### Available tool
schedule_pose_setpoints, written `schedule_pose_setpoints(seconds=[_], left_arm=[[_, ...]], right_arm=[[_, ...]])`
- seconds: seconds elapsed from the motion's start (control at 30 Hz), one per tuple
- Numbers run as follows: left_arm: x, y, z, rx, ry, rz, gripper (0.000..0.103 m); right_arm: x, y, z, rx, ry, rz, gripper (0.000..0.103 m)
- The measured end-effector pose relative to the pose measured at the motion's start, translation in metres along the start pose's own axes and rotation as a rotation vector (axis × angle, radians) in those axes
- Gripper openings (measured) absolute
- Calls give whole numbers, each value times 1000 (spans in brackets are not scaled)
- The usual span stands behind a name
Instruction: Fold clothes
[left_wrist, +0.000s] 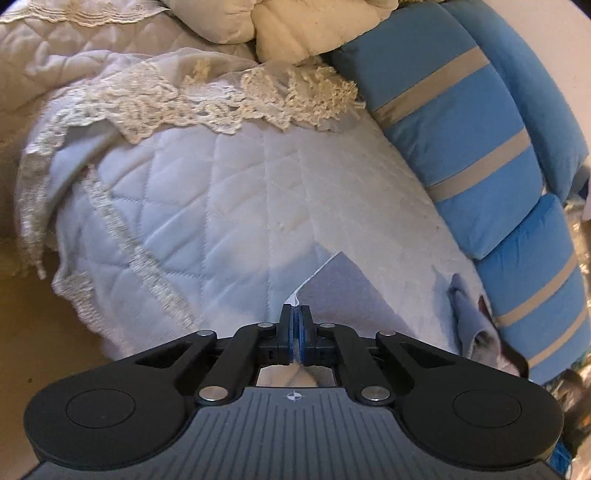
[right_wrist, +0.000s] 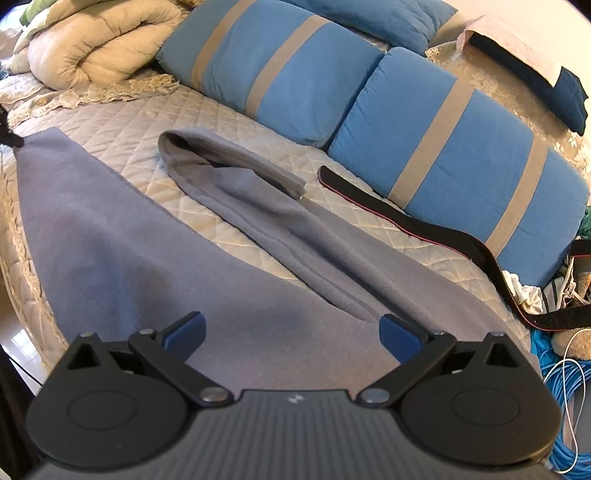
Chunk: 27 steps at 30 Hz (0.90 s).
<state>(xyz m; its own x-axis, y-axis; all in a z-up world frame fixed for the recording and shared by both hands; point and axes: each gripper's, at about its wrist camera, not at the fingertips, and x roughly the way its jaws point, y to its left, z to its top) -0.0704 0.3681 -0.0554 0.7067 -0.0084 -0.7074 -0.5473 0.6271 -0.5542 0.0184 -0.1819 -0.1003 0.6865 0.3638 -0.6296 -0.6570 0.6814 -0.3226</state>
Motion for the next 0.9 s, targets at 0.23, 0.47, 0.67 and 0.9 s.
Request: schedule_pose_setpoints(seconds=[0.23, 0.47, 0.67, 0.9], left_arm=[[1, 1, -7, 89, 58, 124, 3], [-7, -28, -2, 310, -60, 250, 25], [-14, -39, 14, 422, -147, 85, 37], [21, -46, 29, 543, -124, 30, 40]], right_arm=[[-1, 1, -1, -5, -4, 5, 103], [-3, 3, -1, -19, -14, 8, 103], [-3, 1, -1, -9, -11, 7, 103], [-1, 5, 0, -23, -6, 7, 103]])
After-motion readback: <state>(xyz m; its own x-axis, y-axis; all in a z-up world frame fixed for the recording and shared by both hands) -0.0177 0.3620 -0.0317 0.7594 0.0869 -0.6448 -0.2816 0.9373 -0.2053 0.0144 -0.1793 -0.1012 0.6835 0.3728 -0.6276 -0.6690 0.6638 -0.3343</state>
